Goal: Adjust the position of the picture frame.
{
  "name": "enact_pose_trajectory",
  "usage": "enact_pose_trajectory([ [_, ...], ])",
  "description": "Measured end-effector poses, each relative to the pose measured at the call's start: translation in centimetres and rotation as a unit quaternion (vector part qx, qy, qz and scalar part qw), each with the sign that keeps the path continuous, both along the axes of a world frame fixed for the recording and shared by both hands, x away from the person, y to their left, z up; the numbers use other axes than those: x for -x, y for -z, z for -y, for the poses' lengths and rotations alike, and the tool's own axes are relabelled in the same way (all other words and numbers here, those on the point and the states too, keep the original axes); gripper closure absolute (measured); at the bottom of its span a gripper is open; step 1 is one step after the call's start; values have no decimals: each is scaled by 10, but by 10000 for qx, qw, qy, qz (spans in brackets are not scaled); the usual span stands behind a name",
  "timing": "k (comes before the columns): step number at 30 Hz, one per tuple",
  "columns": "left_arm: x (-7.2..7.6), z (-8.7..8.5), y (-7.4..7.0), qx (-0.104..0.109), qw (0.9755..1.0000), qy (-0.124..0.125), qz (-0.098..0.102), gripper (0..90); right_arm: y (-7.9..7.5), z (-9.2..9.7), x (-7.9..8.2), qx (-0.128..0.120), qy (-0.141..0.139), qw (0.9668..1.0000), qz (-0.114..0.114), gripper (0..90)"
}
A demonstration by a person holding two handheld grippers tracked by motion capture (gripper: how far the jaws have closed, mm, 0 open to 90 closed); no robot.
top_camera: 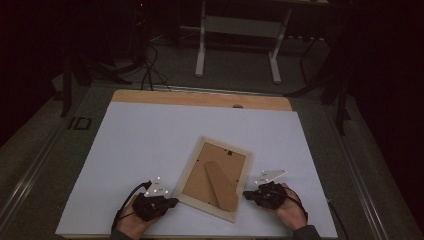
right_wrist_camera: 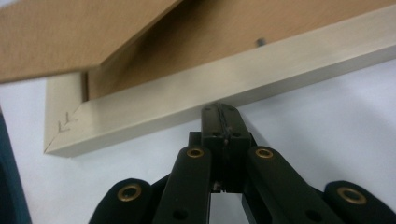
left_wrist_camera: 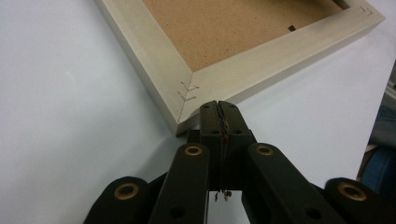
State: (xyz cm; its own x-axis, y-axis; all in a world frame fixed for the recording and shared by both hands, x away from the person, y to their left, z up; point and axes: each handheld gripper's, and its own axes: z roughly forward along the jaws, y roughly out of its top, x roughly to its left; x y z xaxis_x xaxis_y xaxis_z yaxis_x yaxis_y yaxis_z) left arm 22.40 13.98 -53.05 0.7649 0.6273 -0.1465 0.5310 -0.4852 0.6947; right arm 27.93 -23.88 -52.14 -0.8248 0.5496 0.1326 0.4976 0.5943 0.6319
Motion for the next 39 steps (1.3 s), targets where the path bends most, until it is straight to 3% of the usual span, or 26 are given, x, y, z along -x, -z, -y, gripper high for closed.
enact_pose_trajectory([
  [6, 0, 1, -1, -90, 9999, -59, 66, 900, -12, 9, -17, 61, 415, 9986, 320, 900],
  [10, 4, 5, 2, -295, 9996, -22, 9, 900, -13, 15, -29, 119, 675, 9965, 471, 899],
  [17, 4, 6, 2, -287, 9996, -71, 37, 900, -15, 25, -47, 39, 1078, 9922, 627, 899],
  [22, 1, 5, 3, -274, 9995, -147, 41, 900, -16, 31, -63, 42, 1331, 9890, 642, 899],
  [39, -13, 6, 1, -283, 9984, -491, -62, 900, -11, 33, -95, -18, 1776, 9814, 731, 899],
])
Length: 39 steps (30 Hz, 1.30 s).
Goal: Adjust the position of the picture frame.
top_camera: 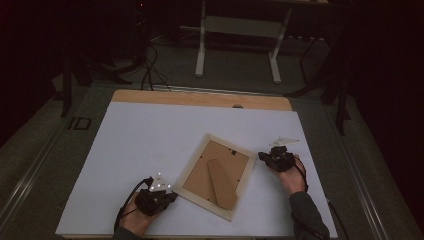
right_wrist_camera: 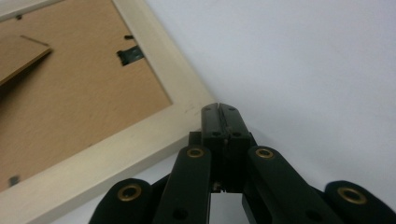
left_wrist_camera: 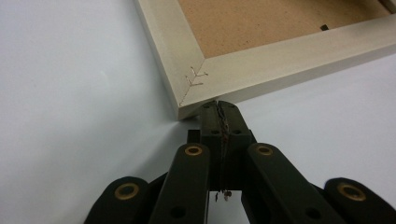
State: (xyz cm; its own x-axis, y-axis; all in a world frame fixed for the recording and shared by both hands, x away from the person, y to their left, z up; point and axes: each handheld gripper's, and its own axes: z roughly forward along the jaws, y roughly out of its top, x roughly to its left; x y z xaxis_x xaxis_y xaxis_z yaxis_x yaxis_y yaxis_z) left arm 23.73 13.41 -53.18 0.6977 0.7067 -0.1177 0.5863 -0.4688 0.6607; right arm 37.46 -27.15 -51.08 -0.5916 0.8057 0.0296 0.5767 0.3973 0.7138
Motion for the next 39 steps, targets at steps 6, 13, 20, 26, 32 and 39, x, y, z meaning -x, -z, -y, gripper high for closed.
enact_pose_trajectory([
  [6, -6, 2, 0, -25, 9999, -101, 1, 900, 4, 1, -10, -30, 193, 9998, -47, 899],
  [13, -12, 5, 0, -15, 9999, -160, 16, 900, 8, 6, -13, -22, 405, 9991, -108, 899],
  [20, -19, 8, 0, 2, 9998, -202, -6, 900, 11, 11, -12, -101, 493, 9985, -201, 900],
  [26, -24, 10, 0, 7, 9998, -205, -38, 900, 18, 16, -8, -150, 564, 9978, -316, 900],
  [32, -29, 10, 0, 53, 9996, -258, -73, 900, 16, 15, -9, -49, 528, 9980, -347, 900],
  [39, -37, 11, -1, 48, 9993, -358, -83, 900, 15, 15, -7, 37, 502, 9981, -357, 900],
])
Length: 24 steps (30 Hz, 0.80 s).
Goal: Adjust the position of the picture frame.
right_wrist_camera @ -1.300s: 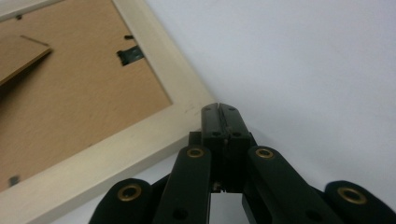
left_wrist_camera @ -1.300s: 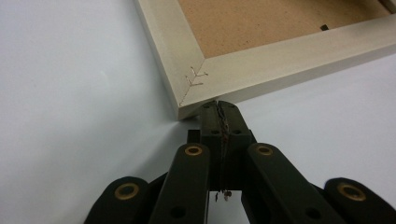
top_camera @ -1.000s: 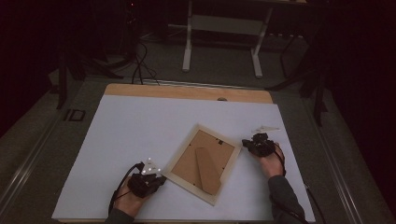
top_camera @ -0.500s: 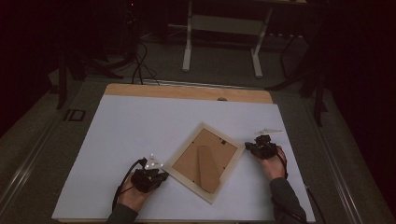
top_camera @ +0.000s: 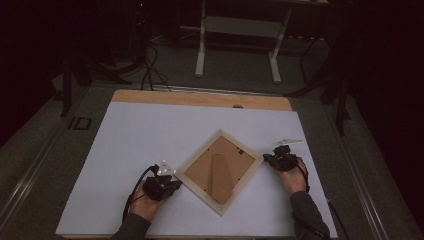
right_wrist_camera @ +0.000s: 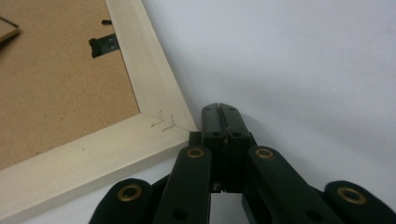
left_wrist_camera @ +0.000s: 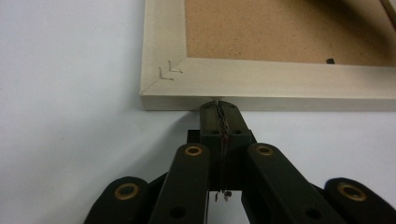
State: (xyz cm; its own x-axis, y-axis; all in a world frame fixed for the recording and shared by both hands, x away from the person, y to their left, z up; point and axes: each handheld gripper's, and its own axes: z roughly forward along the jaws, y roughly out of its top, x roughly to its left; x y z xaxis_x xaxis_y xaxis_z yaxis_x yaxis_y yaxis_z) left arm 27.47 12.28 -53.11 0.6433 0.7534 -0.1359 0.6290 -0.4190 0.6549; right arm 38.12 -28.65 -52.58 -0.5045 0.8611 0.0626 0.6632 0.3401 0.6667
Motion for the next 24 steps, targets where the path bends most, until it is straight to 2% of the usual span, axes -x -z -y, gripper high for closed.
enact_pose_trajectory([
  [8, -11, 0, 1, 47, 9997, -228, 44, 900, -1, -1, 3, 62, -104, 9999, -17, 900],
  [13, -16, -1, 2, 218, 9991, -371, -42, 900, -1, -2, 5, 65, -129, 9999, -24, 900],
  [16, -17, 0, 2, 174, 9992, -360, -46, 900, 0, -3, 6, 22, -109, 9999, 12, 900],
  [19, -20, 3, 0, 35, 9993, -365, -8, 900, 0, -4, 8, 32, -122, 9999, 9, 900],
  [24, -27, 5, 0, 52, 9991, -422, -31, 900, 0, -5, 10, 50, -173, 9998, 23, 900],
])
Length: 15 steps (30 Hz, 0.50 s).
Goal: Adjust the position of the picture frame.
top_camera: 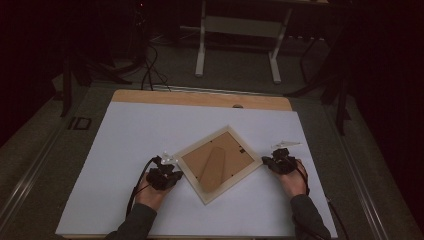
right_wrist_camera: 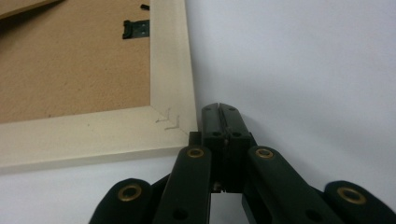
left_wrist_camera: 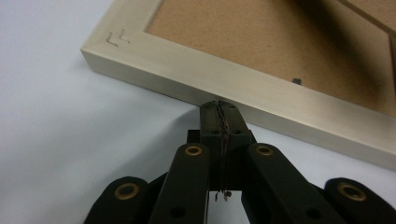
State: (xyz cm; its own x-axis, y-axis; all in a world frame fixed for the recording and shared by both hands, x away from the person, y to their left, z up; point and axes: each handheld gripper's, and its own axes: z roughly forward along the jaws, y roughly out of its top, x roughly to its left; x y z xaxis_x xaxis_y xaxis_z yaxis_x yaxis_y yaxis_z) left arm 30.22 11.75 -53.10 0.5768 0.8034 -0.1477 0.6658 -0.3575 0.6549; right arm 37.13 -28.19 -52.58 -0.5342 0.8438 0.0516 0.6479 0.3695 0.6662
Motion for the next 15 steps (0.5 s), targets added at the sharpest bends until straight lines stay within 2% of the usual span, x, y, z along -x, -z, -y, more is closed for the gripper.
enact_pose_trajectory([
  [6, -5, -1, 1, 85, 9999, -67, -34, 900, 0, 0, 4, 15, -16, 10000, -6, 900],
  [7, -6, 1, 0, -12, 10000, -61, -2, 900, 0, -1, 6, 21, -5, 10000, 8, 900],
  [12, -11, 3, -1, -48, 9999, -96, 4, 900, 0, -1, 10, 37, -34, 10000, 15, 900],
  [15, -14, 4, 0, -96, 9999, -120, 77, 900, -1, -1, 14, 44, -66, 10000, -40, 900],
])
